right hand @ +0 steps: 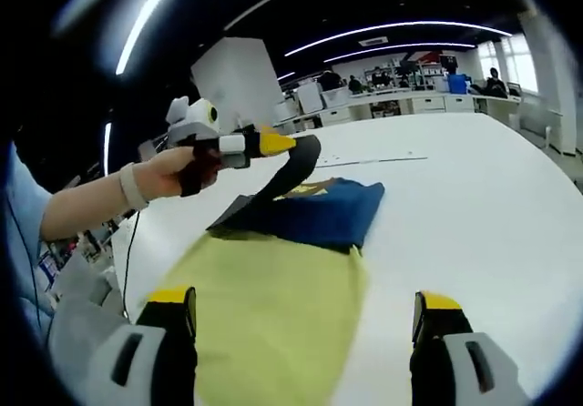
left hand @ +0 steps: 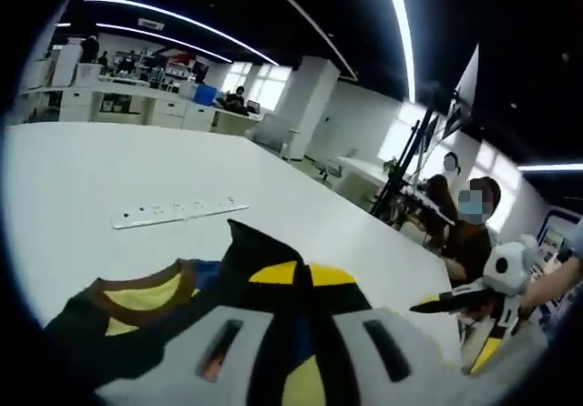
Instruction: Fold the garment on the visible template until the final outline fits inside the template.
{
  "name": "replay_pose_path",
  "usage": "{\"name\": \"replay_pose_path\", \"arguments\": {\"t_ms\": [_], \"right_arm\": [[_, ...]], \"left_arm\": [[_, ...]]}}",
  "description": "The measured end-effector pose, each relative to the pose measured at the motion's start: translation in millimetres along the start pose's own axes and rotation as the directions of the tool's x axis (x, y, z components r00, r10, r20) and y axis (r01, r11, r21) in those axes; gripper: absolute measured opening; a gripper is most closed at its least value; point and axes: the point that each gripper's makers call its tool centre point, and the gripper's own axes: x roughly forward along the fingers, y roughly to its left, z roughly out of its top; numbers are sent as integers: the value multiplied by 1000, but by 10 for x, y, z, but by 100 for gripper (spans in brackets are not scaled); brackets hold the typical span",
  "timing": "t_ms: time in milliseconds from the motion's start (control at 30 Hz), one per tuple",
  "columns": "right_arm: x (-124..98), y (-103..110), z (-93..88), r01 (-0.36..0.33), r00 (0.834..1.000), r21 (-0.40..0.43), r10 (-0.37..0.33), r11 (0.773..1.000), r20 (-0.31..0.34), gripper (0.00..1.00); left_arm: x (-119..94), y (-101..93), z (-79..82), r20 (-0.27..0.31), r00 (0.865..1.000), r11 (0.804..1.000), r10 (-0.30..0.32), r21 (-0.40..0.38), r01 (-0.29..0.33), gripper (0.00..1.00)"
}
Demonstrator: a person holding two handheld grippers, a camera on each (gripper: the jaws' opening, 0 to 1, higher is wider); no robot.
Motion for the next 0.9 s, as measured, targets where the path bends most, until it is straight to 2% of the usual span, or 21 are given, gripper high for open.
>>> {"name": "replay_pose_path", "arguments": {"t_ms": [100,267,533,700,900], "right_arm": [[-13,-22,-25,6,1000,10,-6,1000,-2,100],[-20,-23,-58,10,1000,26,-10,1000,0,100],[-13,-16,-89,6,1000,35,-6,999,-5,100],[-39,-32,-63,9,1000,35,-9,999,3,100],[-57,-39,-96,13,1000,41,-13,999,-3,100]], "left_arm": [[118,-101,-170,-43,998,999,-36,-7,36,0],[237,-204,-384,-100,993,998,-60,13,62,0],[393,-255,-713,-186,980,996,-73,27,79,0],[437,-253,-833,-213,974,996,-77,19,83,0],[425,-259,-867,-221,972,996,-81,12,86,0]]}}
